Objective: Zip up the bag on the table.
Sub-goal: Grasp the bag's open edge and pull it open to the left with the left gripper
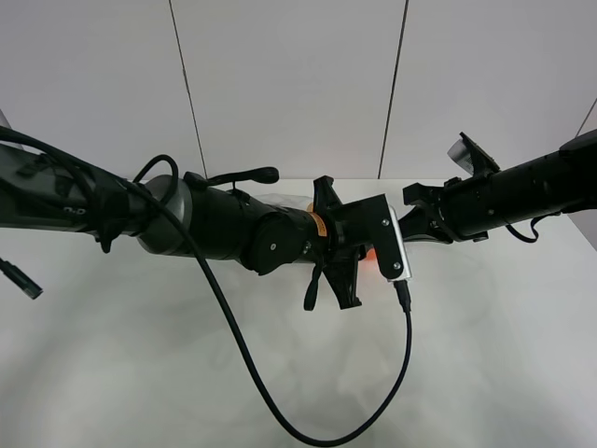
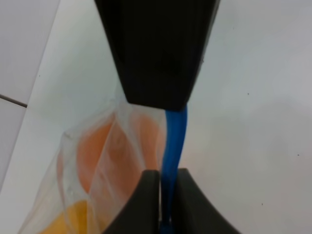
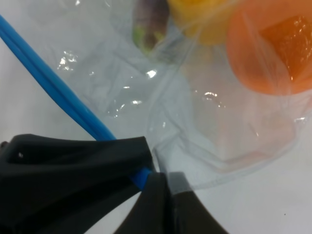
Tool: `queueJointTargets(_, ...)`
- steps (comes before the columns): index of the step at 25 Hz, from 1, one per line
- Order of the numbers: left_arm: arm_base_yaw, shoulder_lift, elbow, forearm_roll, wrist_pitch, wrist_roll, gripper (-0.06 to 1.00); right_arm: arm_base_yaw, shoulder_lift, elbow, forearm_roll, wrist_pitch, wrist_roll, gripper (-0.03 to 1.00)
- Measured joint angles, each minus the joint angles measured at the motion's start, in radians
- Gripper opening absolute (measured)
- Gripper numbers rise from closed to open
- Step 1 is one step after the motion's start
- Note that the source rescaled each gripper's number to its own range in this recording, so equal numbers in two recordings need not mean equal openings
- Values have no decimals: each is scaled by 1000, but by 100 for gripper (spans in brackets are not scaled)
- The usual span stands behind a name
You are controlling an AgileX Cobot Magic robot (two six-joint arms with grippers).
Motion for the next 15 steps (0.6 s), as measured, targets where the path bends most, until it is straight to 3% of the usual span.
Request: queueJointTargets(15,0,0,0,0,2,40,1,0,-1,0,0,0,0,0)
